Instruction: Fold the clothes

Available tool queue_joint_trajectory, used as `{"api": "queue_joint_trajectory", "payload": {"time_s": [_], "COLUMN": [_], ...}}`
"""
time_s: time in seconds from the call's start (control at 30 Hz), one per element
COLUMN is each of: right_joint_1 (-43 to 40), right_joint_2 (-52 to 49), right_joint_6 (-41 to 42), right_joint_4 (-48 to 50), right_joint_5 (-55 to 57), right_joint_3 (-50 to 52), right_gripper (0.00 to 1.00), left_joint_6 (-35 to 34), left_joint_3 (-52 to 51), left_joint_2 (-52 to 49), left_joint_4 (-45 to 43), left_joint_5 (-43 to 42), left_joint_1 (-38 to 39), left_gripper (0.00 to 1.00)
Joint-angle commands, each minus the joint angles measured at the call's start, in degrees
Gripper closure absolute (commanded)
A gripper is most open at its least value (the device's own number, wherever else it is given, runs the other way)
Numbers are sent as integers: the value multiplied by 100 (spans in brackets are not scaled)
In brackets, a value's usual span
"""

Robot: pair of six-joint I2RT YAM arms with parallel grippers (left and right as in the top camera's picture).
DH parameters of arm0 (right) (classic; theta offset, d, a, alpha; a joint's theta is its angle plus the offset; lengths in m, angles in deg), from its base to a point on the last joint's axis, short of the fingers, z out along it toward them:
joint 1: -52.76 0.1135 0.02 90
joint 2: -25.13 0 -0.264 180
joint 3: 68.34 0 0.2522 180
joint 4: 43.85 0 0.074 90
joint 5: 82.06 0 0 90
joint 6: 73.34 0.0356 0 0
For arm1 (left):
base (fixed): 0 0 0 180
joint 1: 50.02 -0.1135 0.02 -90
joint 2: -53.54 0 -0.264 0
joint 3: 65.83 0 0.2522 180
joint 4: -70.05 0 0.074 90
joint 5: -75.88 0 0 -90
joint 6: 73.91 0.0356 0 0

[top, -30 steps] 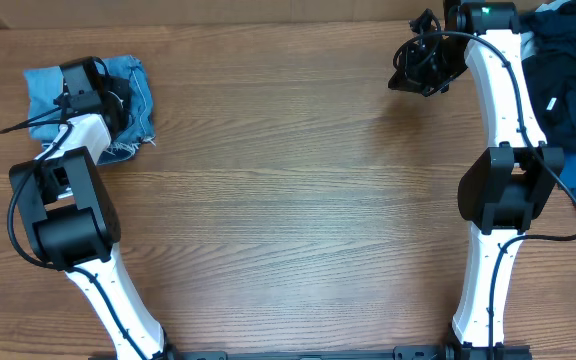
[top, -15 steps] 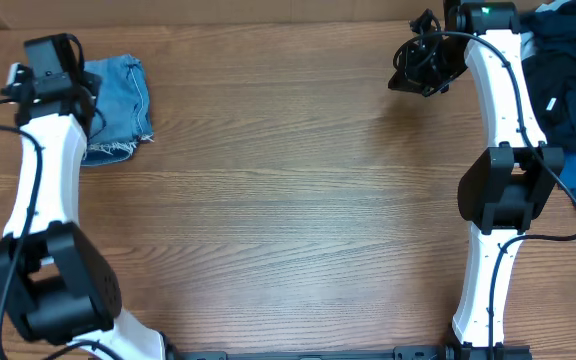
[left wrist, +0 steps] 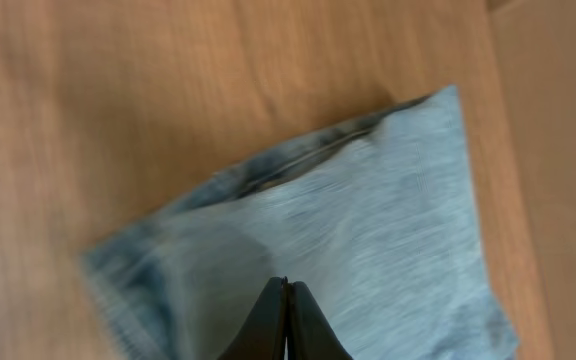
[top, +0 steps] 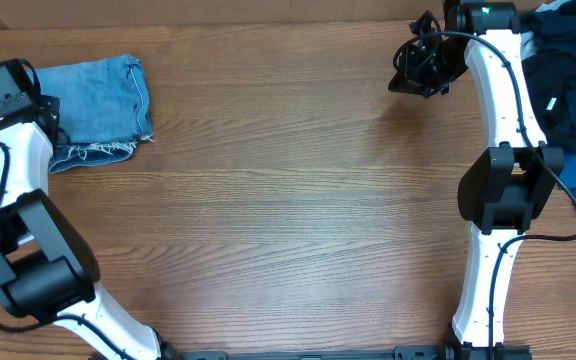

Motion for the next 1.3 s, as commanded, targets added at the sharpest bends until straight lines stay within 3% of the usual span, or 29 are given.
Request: {"api": "queue_joint_trajectory", "payload": {"time_s": [0.0, 0.2, 0.43, 0.7, 0.93, 1.1, 1.27], "right_joint_1": [-4, -4, -4, -11, -116, -291, -496], "right_joint_2": [258, 258, 258, 721, 1593, 2100, 2599], "right_joint_6": [-39, -17, -20, -22, -26, -118, -151], "right_joint_4": [-44, -136, -142, -151, 125, -76, -332], "right_joint_5": [-26, -28, -24, 881, 1196, 1196, 1108], "right_joint_3": [-164, -164, -164, -164, -164, -164, -155], "right_gripper": [96, 96, 96, 96, 96, 96, 96], "left_joint_6": [197, -59, -37, 1259, 2691, 3353, 3407], "left_joint_3": [-4, -4, -2, -2, -2, -2, -2], "left_joint_2": [-509, -1130, -1091, 249, 1888, 2686, 3198], "left_joint_4": [-332, -267, -210, -63, 330, 1001, 1709], "left_joint_5": [-549, -909, -1005, -739, -470, -466, -407], "left_joint_1": [59, 59, 59, 330, 1178, 1978, 2566], "left_gripper": [96, 96, 96, 96, 96, 96, 96]}}
